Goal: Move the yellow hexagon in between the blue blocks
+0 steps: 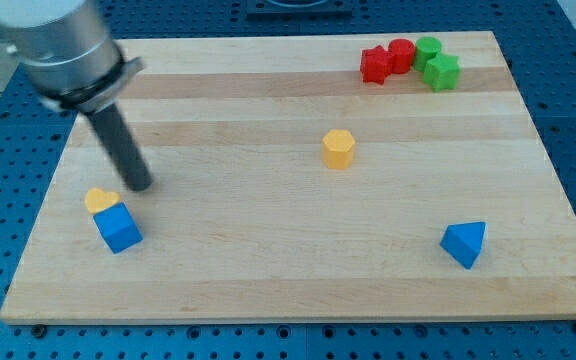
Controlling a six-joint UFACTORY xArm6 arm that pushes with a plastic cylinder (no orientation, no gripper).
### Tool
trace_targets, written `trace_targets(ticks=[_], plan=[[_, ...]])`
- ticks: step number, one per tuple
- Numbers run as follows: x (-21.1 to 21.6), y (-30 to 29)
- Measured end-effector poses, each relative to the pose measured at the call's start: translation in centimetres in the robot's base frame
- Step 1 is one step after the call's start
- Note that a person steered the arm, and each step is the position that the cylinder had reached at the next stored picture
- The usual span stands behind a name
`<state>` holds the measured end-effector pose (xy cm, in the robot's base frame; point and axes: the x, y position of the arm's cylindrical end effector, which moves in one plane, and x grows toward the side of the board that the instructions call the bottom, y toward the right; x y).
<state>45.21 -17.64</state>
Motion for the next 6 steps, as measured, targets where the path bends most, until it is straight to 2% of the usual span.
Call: trace_targets(ticks=[1, 2, 3, 5, 6], plan=[[-3.9, 6.6], [-5.7, 17.3], [-5.2, 26.7], [1.5, 27.2], [5.1, 24.9]])
